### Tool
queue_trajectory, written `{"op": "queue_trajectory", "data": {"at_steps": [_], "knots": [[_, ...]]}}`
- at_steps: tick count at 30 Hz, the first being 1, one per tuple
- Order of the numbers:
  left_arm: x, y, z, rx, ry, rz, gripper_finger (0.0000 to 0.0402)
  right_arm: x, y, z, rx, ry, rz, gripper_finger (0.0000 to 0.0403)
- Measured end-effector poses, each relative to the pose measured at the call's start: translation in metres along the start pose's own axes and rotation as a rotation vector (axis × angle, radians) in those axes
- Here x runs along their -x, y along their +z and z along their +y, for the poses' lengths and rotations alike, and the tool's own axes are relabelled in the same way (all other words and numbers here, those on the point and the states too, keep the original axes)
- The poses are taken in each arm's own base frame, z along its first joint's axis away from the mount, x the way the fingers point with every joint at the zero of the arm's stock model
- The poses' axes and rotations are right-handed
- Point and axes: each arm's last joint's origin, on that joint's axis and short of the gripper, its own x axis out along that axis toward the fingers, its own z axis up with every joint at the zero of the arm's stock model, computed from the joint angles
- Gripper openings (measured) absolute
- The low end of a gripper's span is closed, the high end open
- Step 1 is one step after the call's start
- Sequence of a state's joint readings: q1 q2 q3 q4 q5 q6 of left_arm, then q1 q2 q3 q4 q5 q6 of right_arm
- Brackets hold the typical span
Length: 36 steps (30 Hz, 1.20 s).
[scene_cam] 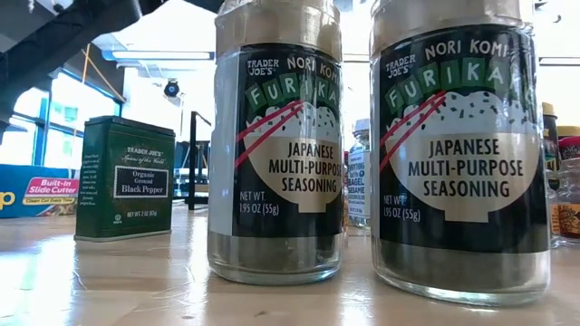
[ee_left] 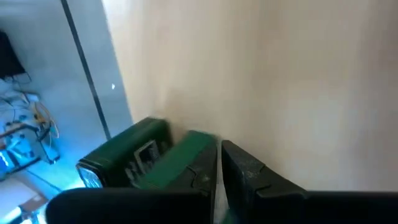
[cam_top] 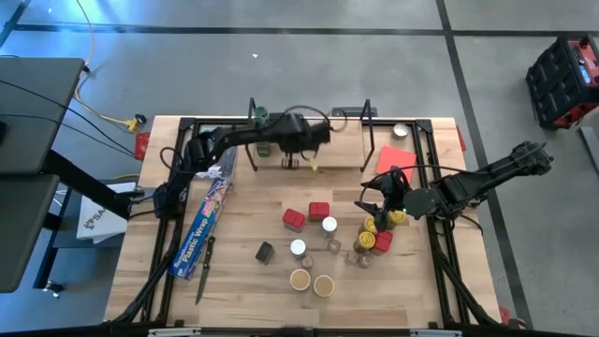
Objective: Shelf spices
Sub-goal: Put the black seasoning can on the shelf and align it with the other black seasoning can, then put the black seasoning can on the shelf and align it with the other black seasoning cans
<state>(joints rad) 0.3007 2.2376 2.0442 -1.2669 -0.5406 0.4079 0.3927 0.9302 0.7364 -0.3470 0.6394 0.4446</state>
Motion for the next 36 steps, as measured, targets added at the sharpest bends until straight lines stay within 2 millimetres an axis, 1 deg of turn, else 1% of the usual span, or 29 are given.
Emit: {"op": "queue_trajectory", "data": {"at_steps": [3, 5, 6, 8, 11, 13, 16, 19, 21, 23, 26, 29, 31, 34, 36], "knots": [[0.041, 0.003, -0.022, 0.054, -0.011, -0.059, 0.0019, 0.0, -0.001, 0.0, 0.003, -0.003, 0.008, 0.0284], [0.073, -0.002, -0.041, 0.094, -0.027, -0.103, 0.0019, 0.0, -0.001, -0.001, -0.002, -0.004, 0.013, 0.0284], [0.09, -0.004, -0.054, 0.116, -0.026, -0.129, 0.0019, 0.0, -0.002, -0.001, -0.011, -0.002, 0.014, 0.0284], [0.119, -0.01, -0.083, 0.173, -0.034, -0.183, 0.0019, 0.0, -0.002, -0.001, -0.014, -0.002, 0.016, 0.0284], [0.155, -0.023, -0.131, 0.22, -0.068, -0.233, 0.0019, 0.0, -0.002, -0.001, -0.01, 0.0, 0.017, 0.0284], [0.176, -0.035, -0.164, 0.253, -0.084, -0.255, 0.0019, 0.0, -0.002, 0.0, -0.009, 0.0, 0.017, 0.0284], [0.198, -0.056, -0.209, 0.366, -0.099, -0.24, 0.0019, 0.0, -0.002, 0.0, -0.007, 0.0, 0.017, 0.0284], [0.212, -0.074, -0.246, 0.568, -0.154, -0.211, 0.0024, 0.0, -0.001, 0.0, -0.004, 0.001, 0.013, 0.0284], [0.222, -0.084, -0.264, 0.687, -0.212, -0.2, 0.0037, 0.0, -0.001, 0.0, 0.012, -0.003, 0.006, 0.0284], [0.23, -0.094, -0.28, 0.787, -0.246, -0.192, 0.006, 0.0, 0.001, 0.0, 0.019, -0.001, -0.007, 0.0284], [0.239, -0.106, -0.298, 0.958, -0.278, -0.198, 0.0107, 0.0, 0.002, 0.001, 0.041, 0.005, -0.022, 0.0284], [0.243, -0.112, -0.305, 1.105, -0.287, -0.225, 0.0164, 0.0, 0.003, 0.001, 0.042, 0.006, -0.025, 0.0284], [0.241, -0.111, -0.307, 1.151, -0.286, -0.219, 0.02, 0.0, 0.003, 0.001, 0.042, 0.006, -0.025, 0.0284], [0.236, -0.104, -0.304, 1.193, -0.273, -0.204, 0.0245, 0.0, 0.002, 0.001, 0.044, 0.006, -0.023, 0.0284], [0.23, -0.097, -0.299, 1.212, -0.272, -0.16, 0.0264, -0.001, 0.002, 0.002, 0.046, 0.005, -0.021, 0.0284]]}}
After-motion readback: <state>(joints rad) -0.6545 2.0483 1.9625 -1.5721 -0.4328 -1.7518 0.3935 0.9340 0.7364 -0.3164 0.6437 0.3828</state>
